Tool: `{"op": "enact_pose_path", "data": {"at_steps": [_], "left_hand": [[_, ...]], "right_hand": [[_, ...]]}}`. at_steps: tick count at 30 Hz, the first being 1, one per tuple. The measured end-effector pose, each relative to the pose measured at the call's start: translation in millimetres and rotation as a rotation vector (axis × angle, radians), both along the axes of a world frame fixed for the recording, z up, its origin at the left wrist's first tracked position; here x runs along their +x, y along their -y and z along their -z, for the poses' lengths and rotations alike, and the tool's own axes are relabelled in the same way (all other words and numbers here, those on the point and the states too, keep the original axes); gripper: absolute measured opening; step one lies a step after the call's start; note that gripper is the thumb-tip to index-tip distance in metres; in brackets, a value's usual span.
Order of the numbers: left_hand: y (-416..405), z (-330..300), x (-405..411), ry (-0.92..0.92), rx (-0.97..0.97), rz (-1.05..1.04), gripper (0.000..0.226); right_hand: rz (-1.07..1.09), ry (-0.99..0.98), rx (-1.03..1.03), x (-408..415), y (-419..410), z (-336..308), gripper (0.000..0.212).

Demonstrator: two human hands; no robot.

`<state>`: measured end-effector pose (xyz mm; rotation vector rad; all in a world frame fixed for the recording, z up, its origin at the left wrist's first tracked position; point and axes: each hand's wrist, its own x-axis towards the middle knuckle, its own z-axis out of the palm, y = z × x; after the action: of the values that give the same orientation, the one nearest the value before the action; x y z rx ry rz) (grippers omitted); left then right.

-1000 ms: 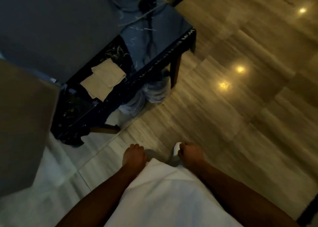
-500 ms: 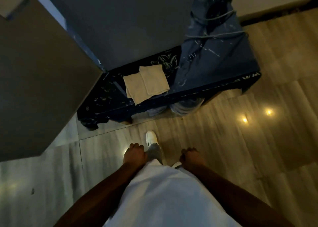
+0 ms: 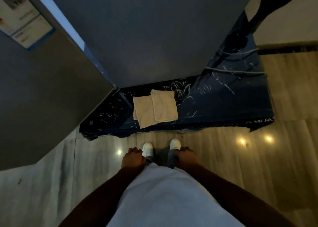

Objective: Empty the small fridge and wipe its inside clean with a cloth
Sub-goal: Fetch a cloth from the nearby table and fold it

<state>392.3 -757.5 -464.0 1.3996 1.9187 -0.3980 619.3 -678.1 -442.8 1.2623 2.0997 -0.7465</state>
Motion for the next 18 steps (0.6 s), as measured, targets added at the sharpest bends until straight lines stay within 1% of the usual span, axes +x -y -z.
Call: {"op": "enact_pose_path", "data": {"at_steps": [2,4,5,7,9,11,13,15,16,18], "left_hand": [[-1,-2,11,-0.022,-0.011,-0.098,0.037],[-4,-8,18,-0.003,-0.022,-0.13,0.037],[-4,-10,22,0.001,-0.036,-0.176,0.037],[-9,-18,21,0.002,-0.009,-0.25,0.031],[-19,-31,17,0.041,0.081,-0.38,0.024],[-31,-48,6,0.025,0.247,-0.459,0.021],[-50,-62,-8,-0.027,0.469,-0.458,0.017],[-77,-68,-20,-0.056,0.644,-0.404,0.017],[-91,-69,-27,-0.069,0.686,-0.353,0.021],[-119,-66,-37,-0.089,0.689,-0.237,0.037]], "right_hand": [[-0.04,0.003,-0.015,4,-16,4,0.03],[-0.061,-0.001,0.003,9,-27,0,0.03],[-0.078,-0.027,0.014,11,-34,-4,0.03],[-0.05,-0.126,0.114,13,-42,-15,0.028],[-0.005,-0.261,0.265,14,-54,-29,0.025],[0.014,-0.38,0.416,7,-73,-37,0.023],[0.052,-0.485,0.564,-7,-97,-41,0.025],[0.051,-0.493,0.626,-25,-126,-41,0.033],[0.028,-0.457,0.612,-36,-140,-40,0.04],[-0.02,-0.367,0.526,-52,-160,-37,0.054]]}}
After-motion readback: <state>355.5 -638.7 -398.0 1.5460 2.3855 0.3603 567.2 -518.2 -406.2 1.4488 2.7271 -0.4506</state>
